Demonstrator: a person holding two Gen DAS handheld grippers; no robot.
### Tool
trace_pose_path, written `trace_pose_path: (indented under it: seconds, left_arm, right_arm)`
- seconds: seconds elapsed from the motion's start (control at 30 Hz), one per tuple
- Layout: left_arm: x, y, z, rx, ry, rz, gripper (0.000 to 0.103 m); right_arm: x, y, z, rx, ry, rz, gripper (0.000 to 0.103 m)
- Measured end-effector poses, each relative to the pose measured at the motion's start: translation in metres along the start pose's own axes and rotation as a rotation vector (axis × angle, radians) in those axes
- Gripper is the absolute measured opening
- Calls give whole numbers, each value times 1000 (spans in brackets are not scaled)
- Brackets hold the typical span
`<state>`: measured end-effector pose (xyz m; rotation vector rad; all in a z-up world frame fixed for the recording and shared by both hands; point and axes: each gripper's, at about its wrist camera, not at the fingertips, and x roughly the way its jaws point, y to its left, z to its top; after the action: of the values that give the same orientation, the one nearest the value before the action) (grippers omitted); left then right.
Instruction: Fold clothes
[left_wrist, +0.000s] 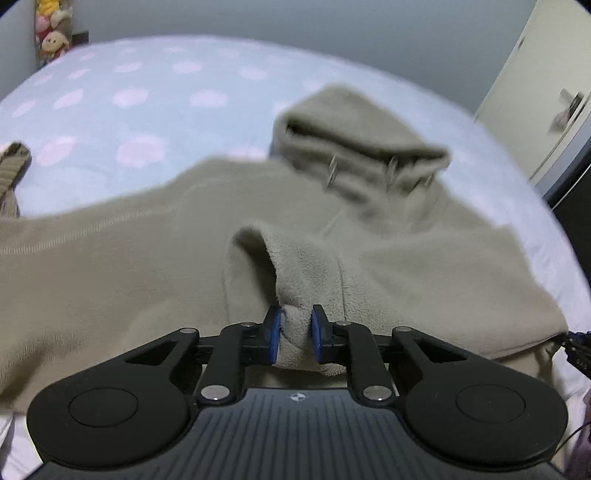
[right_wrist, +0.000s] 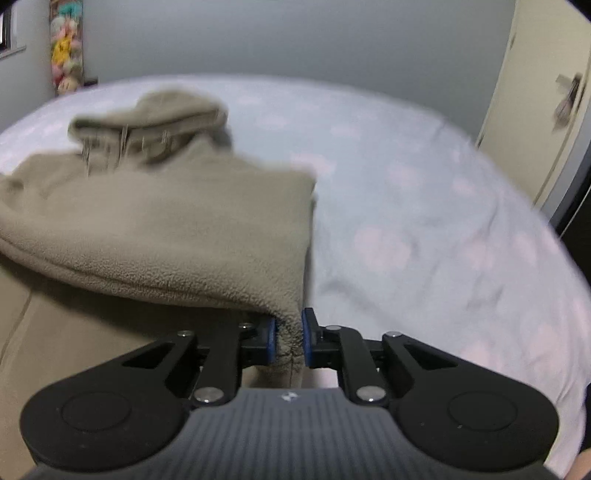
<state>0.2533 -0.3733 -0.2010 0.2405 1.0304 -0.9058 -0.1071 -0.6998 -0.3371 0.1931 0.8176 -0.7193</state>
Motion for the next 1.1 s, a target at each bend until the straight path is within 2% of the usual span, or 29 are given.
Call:
trace_pose_path:
  seconds: [0.13, 0.23, 0.3, 0.33, 0.4, 0.43, 0.47, 0.53, 0.6, 0.7, 0.8, 1.0, 1.1]
  left_arm:
    - [16, 8, -13, -2, 67, 38, 14]
    - [15, 9, -15, -1, 82, 45, 14]
    - [10, 13, -14, -19, 84, 33, 17]
    - [6, 15, -13, -25, 81, 25, 22]
    - [-11, 20, -16, -13, 53, 18, 26]
    - [-21, 23, -19, -7, 39, 20, 28]
    - [-32, 27, -23, -2, 26, 23, 28]
    - [-57, 36, -29, 5, -7, 36, 40]
    - [-88, 49, -36, 6, -51, 63, 46]
    - [-137, 74, -37, 3, -111, 159, 46]
    - [-191, 99, -36, -12, -193, 270, 48]
    - [-280, 142, -25, -106, -375, 444, 67]
    - [-295, 163, -21, -169, -428, 502, 75]
  right_arm:
    - [12, 1, -8, 7, 27, 7, 15]
    - [11, -4, -5, 18, 41, 32, 16]
    - [6, -7, -5, 35, 50, 47, 19]
    - [0, -9, -6, 53, 51, 58, 22]
    - [-11, -12, -11, 92, 56, 80, 28]
    - [-18, -14, -15, 117, 60, 88, 43]
    - [-25, -15, -20, 141, 65, 96, 46]
    - [-40, -19, -31, 191, 66, 114, 46]
    - [-59, -24, -48, 254, 44, 135, 48]
    - [-79, -26, -73, 345, 30, 157, 50]
    - [-87, -21, -91, 419, 58, 160, 53]
    - [-98, -4, -106, 452, 62, 151, 58]
    - [-102, 5, -107, 439, 65, 166, 59]
